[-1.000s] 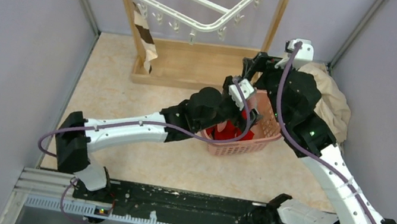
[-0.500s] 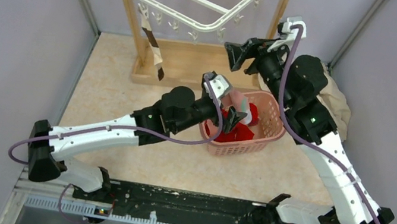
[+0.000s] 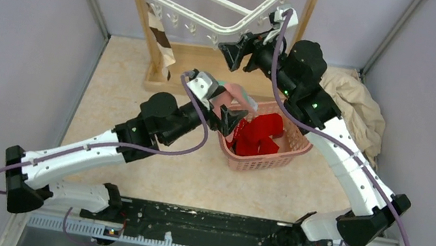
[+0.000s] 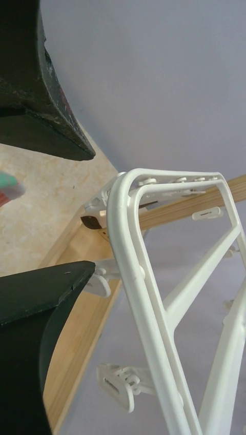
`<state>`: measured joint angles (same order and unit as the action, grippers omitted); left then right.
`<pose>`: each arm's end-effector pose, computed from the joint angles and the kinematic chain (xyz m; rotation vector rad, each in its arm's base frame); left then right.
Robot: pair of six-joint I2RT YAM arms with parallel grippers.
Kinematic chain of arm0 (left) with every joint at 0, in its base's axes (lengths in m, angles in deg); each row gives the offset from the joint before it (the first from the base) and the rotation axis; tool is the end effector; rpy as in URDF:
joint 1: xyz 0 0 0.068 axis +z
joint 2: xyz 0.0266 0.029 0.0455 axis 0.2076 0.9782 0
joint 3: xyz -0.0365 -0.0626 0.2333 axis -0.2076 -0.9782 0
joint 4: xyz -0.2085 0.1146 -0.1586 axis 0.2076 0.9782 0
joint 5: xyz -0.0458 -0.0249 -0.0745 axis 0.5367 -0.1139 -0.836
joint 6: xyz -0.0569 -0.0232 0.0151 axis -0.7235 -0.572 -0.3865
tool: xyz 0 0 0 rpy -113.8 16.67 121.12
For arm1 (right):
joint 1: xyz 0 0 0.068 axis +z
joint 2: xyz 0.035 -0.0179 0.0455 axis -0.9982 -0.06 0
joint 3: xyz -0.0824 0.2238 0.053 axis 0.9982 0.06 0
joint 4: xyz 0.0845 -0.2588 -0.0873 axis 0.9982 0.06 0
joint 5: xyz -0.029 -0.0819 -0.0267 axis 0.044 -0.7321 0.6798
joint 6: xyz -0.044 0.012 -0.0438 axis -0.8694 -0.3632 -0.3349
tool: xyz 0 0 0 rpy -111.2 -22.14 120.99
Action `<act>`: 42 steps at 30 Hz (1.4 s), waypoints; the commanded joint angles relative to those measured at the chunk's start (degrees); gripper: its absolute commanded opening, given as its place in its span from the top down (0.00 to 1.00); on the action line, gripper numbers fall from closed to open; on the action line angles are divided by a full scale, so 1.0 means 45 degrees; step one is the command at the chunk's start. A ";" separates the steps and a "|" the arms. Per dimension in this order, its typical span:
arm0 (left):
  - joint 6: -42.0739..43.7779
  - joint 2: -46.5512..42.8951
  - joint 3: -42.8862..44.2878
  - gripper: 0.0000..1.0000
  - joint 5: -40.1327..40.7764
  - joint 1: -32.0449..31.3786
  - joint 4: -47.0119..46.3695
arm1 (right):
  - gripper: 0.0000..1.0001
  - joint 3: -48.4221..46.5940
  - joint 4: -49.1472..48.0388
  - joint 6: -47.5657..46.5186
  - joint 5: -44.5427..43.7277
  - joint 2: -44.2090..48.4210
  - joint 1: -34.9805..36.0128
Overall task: Remove the socks clipped to the hanger
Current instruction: Place the sock in the bin.
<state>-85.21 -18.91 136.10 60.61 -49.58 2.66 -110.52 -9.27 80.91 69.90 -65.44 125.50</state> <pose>0.1621 -0.2723 0.3863 0.5497 1.4126 -0.6996 0.2625 0.2198 0.4834 -0.4601 1.4246 0.8005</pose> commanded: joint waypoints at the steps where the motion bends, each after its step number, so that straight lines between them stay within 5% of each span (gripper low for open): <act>1: -0.0710 0.0533 -0.0732 0.01 -0.1712 0.0520 -0.1358 | 0.28 0.0021 -0.0653 0.0133 -0.0439 0.0586 0.0117; 9: -0.1285 0.3791 0.1554 0.01 -0.4278 0.0766 -0.1622 | 0.26 -0.0080 0.2394 -0.0367 -0.3861 0.2312 -0.0247; 16: -0.1931 0.8049 0.8359 0.01 -0.7278 0.1388 0.6992 | 0.24 -0.0433 0.6965 0.0713 -0.4430 0.2799 -0.1425; 20: -0.2428 0.7562 0.7408 0.01 -1.1151 0.2270 0.6624 | 0.22 0.0861 0.7679 0.1299 -0.3755 0.3866 -0.2773; 25: -0.1874 0.6970 0.6329 0.01 -1.3024 0.2948 0.7026 | 0.22 0.1253 0.8472 0.1465 -0.3179 0.4461 -0.3876; 31: -0.1961 0.5411 0.5311 0.01 -1.2670 0.3133 0.5923 | 0.23 0.2510 0.6676 0.1619 -0.0914 0.4827 -0.3907; 37: -0.1595 0.3031 0.4549 0.01 -0.8989 0.3170 0.6386 | 0.30 0.2580 0.3431 0.2330 0.1723 0.3630 -0.3743; 42: -0.2054 0.1081 0.3427 0.01 -0.6552 0.3187 0.6954 | 0.31 0.1234 0.2706 0.1285 0.1172 0.2226 -0.1437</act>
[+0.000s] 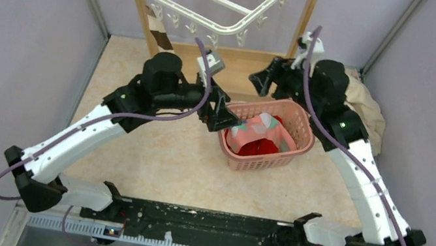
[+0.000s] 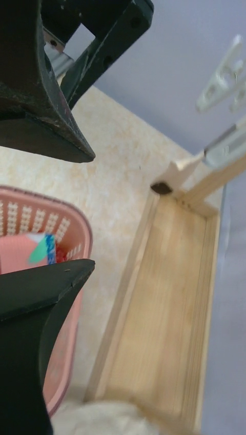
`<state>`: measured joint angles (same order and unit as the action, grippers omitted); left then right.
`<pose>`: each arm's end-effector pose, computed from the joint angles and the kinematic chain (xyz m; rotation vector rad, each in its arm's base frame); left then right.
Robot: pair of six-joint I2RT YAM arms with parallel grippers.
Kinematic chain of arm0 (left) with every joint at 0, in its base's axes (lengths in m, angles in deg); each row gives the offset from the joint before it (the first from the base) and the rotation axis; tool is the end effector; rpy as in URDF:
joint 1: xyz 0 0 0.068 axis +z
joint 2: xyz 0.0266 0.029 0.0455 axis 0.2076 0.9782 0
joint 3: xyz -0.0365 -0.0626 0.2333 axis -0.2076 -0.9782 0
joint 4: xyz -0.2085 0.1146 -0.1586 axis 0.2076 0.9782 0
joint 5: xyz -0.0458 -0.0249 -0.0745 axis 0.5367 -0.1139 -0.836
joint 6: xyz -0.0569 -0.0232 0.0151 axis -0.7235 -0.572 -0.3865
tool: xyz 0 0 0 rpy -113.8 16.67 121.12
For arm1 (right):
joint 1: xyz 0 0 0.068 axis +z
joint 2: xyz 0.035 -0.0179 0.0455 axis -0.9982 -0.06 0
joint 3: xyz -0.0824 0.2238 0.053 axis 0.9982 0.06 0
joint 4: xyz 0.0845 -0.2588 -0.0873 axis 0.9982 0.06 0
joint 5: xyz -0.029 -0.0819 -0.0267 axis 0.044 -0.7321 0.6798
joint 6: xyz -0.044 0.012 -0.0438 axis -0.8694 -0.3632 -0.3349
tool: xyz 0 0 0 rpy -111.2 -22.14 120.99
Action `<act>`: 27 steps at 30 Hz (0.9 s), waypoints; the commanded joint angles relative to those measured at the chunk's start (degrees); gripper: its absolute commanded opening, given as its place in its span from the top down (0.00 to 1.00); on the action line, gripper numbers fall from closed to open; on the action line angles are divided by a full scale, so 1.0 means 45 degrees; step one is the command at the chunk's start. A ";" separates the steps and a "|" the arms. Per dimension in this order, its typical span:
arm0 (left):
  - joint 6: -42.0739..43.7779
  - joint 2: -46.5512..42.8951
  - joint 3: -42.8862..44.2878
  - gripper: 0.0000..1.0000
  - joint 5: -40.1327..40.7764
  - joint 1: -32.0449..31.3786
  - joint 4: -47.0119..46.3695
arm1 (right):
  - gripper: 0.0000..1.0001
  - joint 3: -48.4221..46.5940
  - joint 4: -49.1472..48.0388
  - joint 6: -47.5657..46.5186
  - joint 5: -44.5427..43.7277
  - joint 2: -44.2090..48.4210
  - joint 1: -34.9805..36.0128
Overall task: Remove the socks clipped to the hanger
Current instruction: Place the sock in the bin, then adjust the hanger on the clothesline.
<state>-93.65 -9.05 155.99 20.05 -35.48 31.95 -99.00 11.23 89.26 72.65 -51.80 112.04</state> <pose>0.2123 -0.2619 0.4070 0.9191 1.6976 -1.0956 0.2519 0.1292 0.4360 -0.2225 1.8064 0.7147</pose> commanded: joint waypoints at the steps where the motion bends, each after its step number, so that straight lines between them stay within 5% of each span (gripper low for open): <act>1: -0.0251 -0.1525 -0.1315 0.01 0.2924 0.0085 0.0421 | 0.31 -0.1612 -0.1894 -0.0742 0.0462 -0.1039 0.2043; 4: -0.0394 -0.2123 -0.1497 0.01 0.4128 0.0136 0.1049 | 0.30 -0.2189 -0.1939 -0.0886 0.0057 -0.1649 0.2975; 10: -0.1016 -0.3199 -0.2072 0.01 0.5278 0.0137 0.1492 | 0.27 -0.2491 -0.1734 -0.1154 -0.4145 -0.3207 0.3835; 19: -0.0649 -0.3270 -0.2546 0.01 0.5390 0.0137 0.1668 | 0.23 -0.2509 -0.5357 -0.1093 -0.5914 -0.4537 0.4141; 27: -0.0295 -0.2573 -0.2692 0.01 0.4675 0.0137 0.0817 | 0.25 -0.4069 -0.4480 -0.0705 -0.7102 -0.5213 0.3466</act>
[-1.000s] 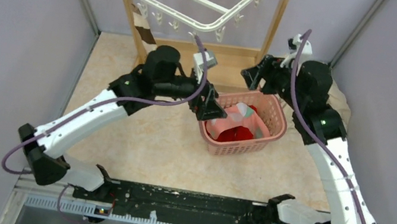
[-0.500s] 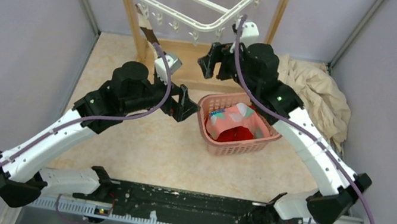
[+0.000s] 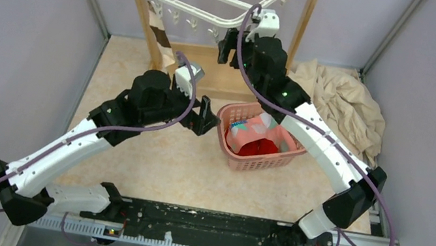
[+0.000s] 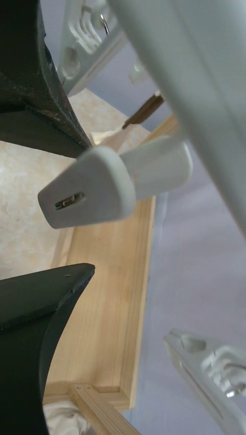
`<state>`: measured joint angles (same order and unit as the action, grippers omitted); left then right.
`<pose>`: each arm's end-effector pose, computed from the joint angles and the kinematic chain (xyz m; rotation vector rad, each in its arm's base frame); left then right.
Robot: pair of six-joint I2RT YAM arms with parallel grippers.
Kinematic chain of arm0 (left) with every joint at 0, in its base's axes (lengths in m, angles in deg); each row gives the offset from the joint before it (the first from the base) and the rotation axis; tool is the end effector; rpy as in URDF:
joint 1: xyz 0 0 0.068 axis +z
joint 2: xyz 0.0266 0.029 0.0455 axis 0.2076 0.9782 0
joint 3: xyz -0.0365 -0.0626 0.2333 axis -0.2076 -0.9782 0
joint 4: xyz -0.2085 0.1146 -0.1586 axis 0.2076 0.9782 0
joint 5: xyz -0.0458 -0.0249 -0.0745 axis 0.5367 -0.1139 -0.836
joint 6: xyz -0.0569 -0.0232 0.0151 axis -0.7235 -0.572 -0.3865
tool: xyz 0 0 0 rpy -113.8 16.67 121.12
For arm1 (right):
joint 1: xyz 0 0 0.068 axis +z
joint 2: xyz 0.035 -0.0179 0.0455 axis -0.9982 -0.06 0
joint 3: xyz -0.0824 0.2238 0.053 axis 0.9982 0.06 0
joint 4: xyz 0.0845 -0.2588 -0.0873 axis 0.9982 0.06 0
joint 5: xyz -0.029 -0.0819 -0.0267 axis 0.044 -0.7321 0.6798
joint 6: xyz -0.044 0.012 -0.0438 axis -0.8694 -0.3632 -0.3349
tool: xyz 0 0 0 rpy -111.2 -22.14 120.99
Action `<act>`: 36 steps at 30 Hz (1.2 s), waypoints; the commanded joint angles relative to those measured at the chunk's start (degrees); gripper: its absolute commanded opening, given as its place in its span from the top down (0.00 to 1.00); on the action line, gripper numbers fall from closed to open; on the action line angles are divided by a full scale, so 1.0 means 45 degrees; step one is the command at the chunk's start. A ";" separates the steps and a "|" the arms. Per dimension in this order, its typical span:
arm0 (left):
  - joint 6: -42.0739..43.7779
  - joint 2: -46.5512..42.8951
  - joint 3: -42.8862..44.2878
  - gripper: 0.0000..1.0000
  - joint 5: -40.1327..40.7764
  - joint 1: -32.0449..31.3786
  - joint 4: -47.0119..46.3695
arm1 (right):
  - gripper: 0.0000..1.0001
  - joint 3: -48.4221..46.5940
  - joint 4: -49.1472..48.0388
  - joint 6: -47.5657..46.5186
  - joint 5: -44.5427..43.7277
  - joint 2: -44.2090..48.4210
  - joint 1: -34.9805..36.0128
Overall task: Remove the socks clipped to the hanger
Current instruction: Adjust the hanger on the clothesline.
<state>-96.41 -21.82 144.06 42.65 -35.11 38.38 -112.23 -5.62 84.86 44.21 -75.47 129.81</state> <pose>0.1941 -0.2120 0.3796 0.6057 1.8839 -0.7447 0.2997 0.2606 0.4255 -0.1604 1.6669 0.5055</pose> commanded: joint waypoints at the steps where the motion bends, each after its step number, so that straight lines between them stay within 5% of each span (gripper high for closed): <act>1: 0.0332 0.0335 -0.0028 0.01 -0.0372 0.0054 -0.0658 | 0.25 -0.1033 -0.0826 0.0332 -0.0710 0.0118 -0.0608; 21: 0.0328 0.1012 -0.0150 0.01 -0.0680 0.0069 -0.1066 | 0.32 0.0069 -0.1170 0.2008 0.2270 0.1030 -0.4393; 36: 0.0410 0.1374 0.0094 0.01 -0.0908 0.0092 -0.1019 | 0.29 -0.2066 0.3002 0.0041 0.5468 0.3377 -0.4228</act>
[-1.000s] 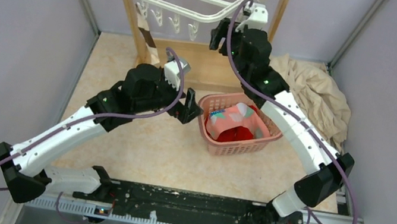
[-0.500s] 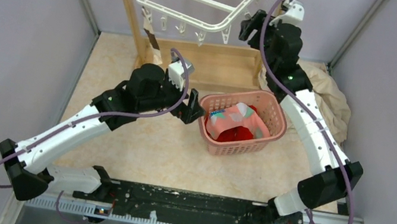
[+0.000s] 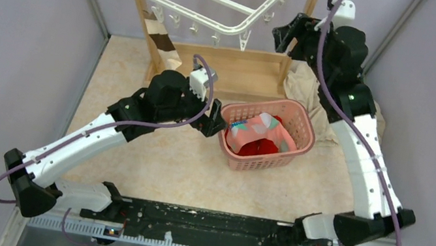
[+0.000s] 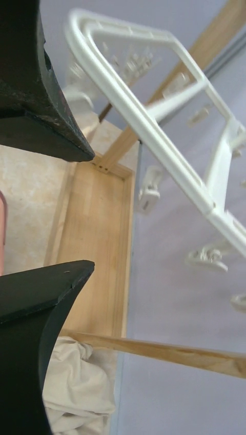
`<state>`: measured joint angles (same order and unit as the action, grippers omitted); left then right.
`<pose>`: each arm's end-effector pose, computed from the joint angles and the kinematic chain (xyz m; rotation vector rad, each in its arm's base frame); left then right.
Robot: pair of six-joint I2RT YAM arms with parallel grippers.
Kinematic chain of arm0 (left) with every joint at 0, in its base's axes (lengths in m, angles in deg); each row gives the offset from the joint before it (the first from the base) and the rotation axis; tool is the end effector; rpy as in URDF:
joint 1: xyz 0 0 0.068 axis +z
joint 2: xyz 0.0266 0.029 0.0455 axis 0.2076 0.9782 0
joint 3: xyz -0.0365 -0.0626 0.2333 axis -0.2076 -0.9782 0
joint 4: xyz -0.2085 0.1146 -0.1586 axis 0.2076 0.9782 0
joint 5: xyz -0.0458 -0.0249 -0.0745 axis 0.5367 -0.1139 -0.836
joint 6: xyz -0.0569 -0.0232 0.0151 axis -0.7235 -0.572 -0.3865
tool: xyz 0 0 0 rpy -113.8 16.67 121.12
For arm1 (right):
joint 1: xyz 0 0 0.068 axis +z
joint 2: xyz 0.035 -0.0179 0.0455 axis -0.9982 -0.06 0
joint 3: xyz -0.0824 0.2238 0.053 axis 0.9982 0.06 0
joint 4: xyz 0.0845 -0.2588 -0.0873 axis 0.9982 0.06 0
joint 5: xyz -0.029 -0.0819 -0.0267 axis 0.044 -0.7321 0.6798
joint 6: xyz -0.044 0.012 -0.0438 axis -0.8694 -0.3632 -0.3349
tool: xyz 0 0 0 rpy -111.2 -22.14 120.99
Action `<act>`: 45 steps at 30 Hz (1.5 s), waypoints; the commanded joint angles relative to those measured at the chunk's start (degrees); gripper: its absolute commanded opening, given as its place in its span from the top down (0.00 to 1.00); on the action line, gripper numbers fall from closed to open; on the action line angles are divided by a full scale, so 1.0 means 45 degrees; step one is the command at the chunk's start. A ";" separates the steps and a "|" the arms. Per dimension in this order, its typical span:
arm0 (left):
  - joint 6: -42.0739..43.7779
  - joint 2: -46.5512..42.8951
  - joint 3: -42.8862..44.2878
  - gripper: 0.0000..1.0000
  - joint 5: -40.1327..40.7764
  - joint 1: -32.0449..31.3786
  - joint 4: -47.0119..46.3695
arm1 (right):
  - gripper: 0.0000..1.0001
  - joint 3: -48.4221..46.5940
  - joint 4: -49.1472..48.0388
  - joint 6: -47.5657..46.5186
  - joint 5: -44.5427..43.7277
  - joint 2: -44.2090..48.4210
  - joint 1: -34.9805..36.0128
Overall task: Remove the socks clipped to the hanger
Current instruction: Adjust the hanger on the clothesline.
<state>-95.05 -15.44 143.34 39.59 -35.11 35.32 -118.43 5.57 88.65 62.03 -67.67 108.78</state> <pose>0.2131 -0.2363 0.3494 0.6845 1.9390 -0.7542 0.3140 0.1276 0.4894 -0.0363 1.6321 0.5431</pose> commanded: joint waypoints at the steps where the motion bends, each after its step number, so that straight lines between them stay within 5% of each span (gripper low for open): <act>1: 0.0091 -0.0058 0.0224 0.01 -0.0228 0.0084 -0.0317 | 0.29 -0.0771 0.0638 -0.1098 0.1650 0.1838 0.0692; 15: -0.0968 -0.0214 0.0081 0.01 0.1134 0.0211 0.0723 | 0.33 -0.5383 0.3090 -0.1493 0.2002 -0.0580 0.2598; 26: -0.1105 -0.1541 -0.0334 0.01 0.2027 0.0240 0.0916 | 0.38 -0.0189 -0.0755 -0.1600 0.2484 0.1003 0.4483; 34: -0.1016 -0.1737 -0.0440 0.01 0.2090 0.0255 0.1012 | 0.35 0.2583 -0.4357 -0.2054 0.0875 0.1358 0.5152; 45: -0.0776 -0.1788 -0.0436 0.01 0.2032 0.0337 0.1081 | 0.35 0.3608 -0.7821 -0.2580 -0.0741 0.0344 0.5454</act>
<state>-99.36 -22.43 141.59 48.61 -34.00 40.10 -102.50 -18.91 78.59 62.33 -64.79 132.56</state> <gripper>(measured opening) 0.989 0.649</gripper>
